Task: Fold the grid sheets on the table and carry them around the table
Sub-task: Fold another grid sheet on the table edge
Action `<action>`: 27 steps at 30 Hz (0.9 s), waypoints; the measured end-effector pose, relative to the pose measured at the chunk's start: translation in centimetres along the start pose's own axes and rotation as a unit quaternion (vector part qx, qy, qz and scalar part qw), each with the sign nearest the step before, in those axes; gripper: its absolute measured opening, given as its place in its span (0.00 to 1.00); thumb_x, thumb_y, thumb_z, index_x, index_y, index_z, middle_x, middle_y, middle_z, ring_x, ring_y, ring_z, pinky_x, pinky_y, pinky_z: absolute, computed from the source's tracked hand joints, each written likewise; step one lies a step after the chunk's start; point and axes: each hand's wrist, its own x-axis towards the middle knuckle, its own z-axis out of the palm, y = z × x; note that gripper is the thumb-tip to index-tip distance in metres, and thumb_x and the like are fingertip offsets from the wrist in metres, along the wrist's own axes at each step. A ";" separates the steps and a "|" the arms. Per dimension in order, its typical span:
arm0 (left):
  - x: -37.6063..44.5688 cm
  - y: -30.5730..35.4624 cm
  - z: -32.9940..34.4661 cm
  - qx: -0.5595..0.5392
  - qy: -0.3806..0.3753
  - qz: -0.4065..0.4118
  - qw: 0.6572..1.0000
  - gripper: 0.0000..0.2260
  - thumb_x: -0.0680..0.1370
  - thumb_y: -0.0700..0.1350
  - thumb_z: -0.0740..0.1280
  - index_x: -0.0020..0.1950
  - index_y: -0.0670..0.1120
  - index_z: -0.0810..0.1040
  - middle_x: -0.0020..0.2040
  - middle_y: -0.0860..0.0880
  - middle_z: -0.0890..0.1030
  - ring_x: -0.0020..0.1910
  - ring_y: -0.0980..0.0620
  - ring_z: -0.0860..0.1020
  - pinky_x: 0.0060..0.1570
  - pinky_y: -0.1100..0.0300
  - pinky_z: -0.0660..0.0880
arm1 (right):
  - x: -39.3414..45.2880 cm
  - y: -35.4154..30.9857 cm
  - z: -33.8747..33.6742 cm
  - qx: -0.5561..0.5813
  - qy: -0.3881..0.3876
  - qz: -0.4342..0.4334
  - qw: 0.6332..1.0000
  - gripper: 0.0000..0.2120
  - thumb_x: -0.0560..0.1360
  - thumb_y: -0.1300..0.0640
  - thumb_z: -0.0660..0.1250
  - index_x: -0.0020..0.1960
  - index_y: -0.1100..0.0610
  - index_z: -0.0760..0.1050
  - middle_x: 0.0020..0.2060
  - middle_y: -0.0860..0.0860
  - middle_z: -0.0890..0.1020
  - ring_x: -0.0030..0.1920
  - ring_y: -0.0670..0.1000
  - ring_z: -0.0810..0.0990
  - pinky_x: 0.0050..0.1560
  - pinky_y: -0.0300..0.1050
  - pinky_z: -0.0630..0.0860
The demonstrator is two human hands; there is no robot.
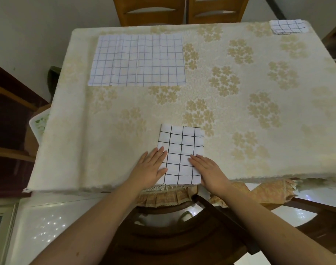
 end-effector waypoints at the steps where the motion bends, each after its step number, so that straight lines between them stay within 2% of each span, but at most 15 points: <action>1: 0.0 0.1 0.0 -0.002 -0.005 -0.002 1.000 0.29 0.81 0.62 0.40 0.79 0.52 0.37 0.77 0.54 0.34 0.77 0.55 0.35 0.76 0.50 0.39 | 0.0 0.0 0.0 0.001 0.008 -0.005 1.000 0.34 0.69 0.71 0.64 0.74 0.56 0.67 0.73 0.54 0.69 0.74 0.55 0.66 0.72 0.50 0.57; 4: -0.2 0.4 -0.6 -0.037 0.001 -0.001 0.999 0.31 0.79 0.63 0.36 0.80 0.52 0.42 0.78 0.55 0.38 0.77 0.55 0.38 0.76 0.52 0.39 | 0.1 0.5 -0.2 0.021 0.015 -0.015 1.000 0.28 0.70 0.69 0.67 0.68 0.55 0.74 0.70 0.54 0.73 0.71 0.56 0.71 0.70 0.55 0.65; 6: -0.4 0.3 -1.3 -0.092 0.042 -0.004 0.995 0.29 0.81 0.60 0.40 0.79 0.51 0.54 0.79 0.54 0.51 0.78 0.54 0.50 0.76 0.53 0.47 | 0.3 0.9 -0.2 0.048 0.018 -0.019 0.998 0.22 0.73 0.67 0.68 0.65 0.53 0.77 0.69 0.53 0.75 0.70 0.56 0.72 0.69 0.56 0.68; 8: -0.5 -0.4 -1.9 -0.124 0.083 -0.002 0.989 0.22 0.81 0.46 0.52 0.77 0.49 0.62 0.77 0.51 0.62 0.75 0.52 0.60 0.75 0.52 0.55 | 0.4 1.0 -0.5 0.059 0.030 -0.027 0.997 0.18 0.74 0.64 0.66 0.63 0.53 0.79 0.66 0.53 0.77 0.69 0.55 0.73 0.68 0.55 0.70; 10: -0.4 -1.2 -1.9 -0.123 0.088 0.010 0.988 0.27 0.77 0.31 0.58 0.75 0.47 0.66 0.75 0.49 0.66 0.74 0.49 0.65 0.72 0.53 0.57 | 0.5 1.1 -0.9 0.061 0.035 -0.027 0.997 0.17 0.77 0.59 0.60 0.62 0.53 0.80 0.64 0.53 0.79 0.67 0.54 0.75 0.68 0.53 0.69; 12: -0.2 -1.9 -1.6 -0.098 0.102 0.035 0.989 0.32 0.71 0.25 0.61 0.73 0.47 0.70 0.73 0.46 0.69 0.72 0.45 0.68 0.69 0.49 0.62 | 0.5 1.0 -1.4 0.088 0.034 -0.003 0.996 0.17 0.78 0.58 0.58 0.63 0.53 0.79 0.63 0.51 0.80 0.67 0.52 0.74 0.70 0.46 0.65; 15: -0.1 -2.6 -1.0 -0.063 0.109 0.063 0.990 0.31 0.69 0.32 0.71 0.71 0.47 0.72 0.72 0.46 0.72 0.69 0.45 0.71 0.65 0.47 0.67 | 0.2 0.2 -2.0 0.160 0.036 0.071 0.984 0.15 0.81 0.61 0.60 0.65 0.52 0.77 0.64 0.47 0.78 0.65 0.45 0.73 0.68 0.35 0.62; 17: 0.0 -2.4 -1.0 -0.078 0.121 0.058 0.988 0.29 0.68 0.40 0.76 0.69 0.48 0.74 0.69 0.49 0.74 0.67 0.47 0.72 0.62 0.49 0.68 | 0.1 -0.5 -2.5 0.213 0.041 0.129 0.968 0.14 0.83 0.57 0.58 0.64 0.51 0.77 0.60 0.41 0.78 0.60 0.39 0.73 0.62 0.28 0.63; 18: 0.2 -2.3 -0.9 -0.100 0.141 0.051 0.984 0.26 0.69 0.42 0.76 0.66 0.48 0.77 0.66 0.49 0.77 0.64 0.48 0.75 0.61 0.50 0.69 | 0.1 -0.7 -2.6 0.233 0.044 0.148 0.960 0.13 0.83 0.55 0.57 0.61 0.51 0.79 0.56 0.40 0.79 0.55 0.37 0.74 0.57 0.27 0.66; 19: 0.4 -2.1 -0.8 -0.134 0.173 0.037 0.975 0.21 0.70 0.42 0.76 0.62 0.47 0.80 0.61 0.50 0.80 0.60 0.49 0.77 0.59 0.51 0.71 | 0.3 -0.8 -2.7 0.245 0.048 0.163 0.955 0.12 0.83 0.54 0.57 0.54 0.50 0.80 0.50 0.41 0.80 0.48 0.37 0.76 0.50 0.31 0.69; 21: 1.0 -1.5 -1.5 -0.200 0.199 -0.022 0.959 0.07 0.76 0.45 0.70 0.52 0.45 0.83 0.48 0.49 0.84 0.49 0.50 0.79 0.51 0.54 0.74 | 0.7 -1.0 -2.9 0.271 0.061 0.199 0.940 0.13 0.83 0.52 0.57 0.41 0.50 0.74 0.36 0.46 0.78 0.36 0.40 0.74 0.39 0.39 0.67; 23: 1.8 -0.9 -2.2 -0.216 0.188 -0.086 0.954 0.11 0.80 0.49 0.63 0.43 0.43 0.79 0.35 0.48 0.80 0.37 0.50 0.75 0.39 0.55 0.70 | 1.3 -1.0 -3.1 0.293 0.083 0.232 0.924 0.14 0.82 0.51 0.58 0.38 0.51 0.69 0.31 0.49 0.75 0.30 0.43 0.71 0.33 0.40 0.64; 25: 2.4 -0.4 -2.8 -0.245 0.173 -0.122 0.946 0.11 0.81 0.47 0.62 0.44 0.43 0.77 0.34 0.47 0.79 0.34 0.48 0.75 0.35 0.55 0.68 | 1.9 -1.0 -3.3 0.313 0.099 0.255 0.909 0.12 0.81 0.50 0.60 0.40 0.49 0.69 0.31 0.49 0.74 0.29 0.42 0.70 0.31 0.37 0.64; 27: 2.7 0.0 -3.3 -0.303 0.162 -0.163 0.925 0.08 0.81 0.46 0.63 0.50 0.44 0.79 0.41 0.49 0.81 0.39 0.49 0.78 0.39 0.57 0.72 | 2.6 -0.9 -3.3 0.322 0.110 0.271 0.900 0.07 0.80 0.49 0.63 0.44 0.49 0.71 0.33 0.48 0.74 0.31 0.42 0.71 0.31 0.33 0.65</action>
